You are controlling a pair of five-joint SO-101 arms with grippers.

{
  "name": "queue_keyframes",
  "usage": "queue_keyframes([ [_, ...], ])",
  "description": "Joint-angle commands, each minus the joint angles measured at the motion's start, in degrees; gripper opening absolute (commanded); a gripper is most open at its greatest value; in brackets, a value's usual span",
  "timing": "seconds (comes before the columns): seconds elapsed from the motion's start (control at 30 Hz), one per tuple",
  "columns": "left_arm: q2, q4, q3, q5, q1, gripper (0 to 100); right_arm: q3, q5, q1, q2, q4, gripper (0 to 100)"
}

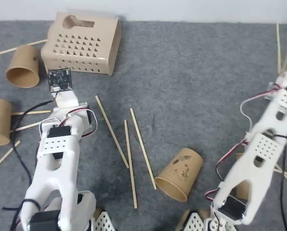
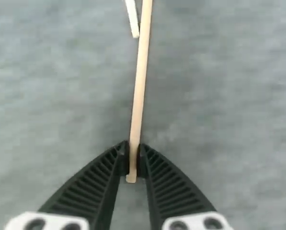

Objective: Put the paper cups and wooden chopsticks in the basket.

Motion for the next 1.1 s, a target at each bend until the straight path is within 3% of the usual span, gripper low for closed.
queue_keyframes([
  [0.0,-0.2,-1.7,-0.6,-0.5,-0.2,1,-0.8,1.1,-7.3,-5.1,7.5,0.6],
  [0.23,-0.3,-1.7,-0.6,-0.5,-0.3,1,-0.8,6.0,-14.6,-6.8,15.3,0.6],
  [0.53,-0.3,-1.7,-0.6,-0.5,-0.2,1,-0.8,9.8,-14.7,-9.5,20.2,0.7],
  [0.77,-0.4,-1.7,-0.6,-0.5,-0.3,1,-0.9,14.9,-12.0,-12.4,13.3,0.7],
  [1.07,-0.6,-1.7,-0.5,-0.5,-0.3,1,-0.4,16.4,-15.9,-15.3,6.1,0.6],
])
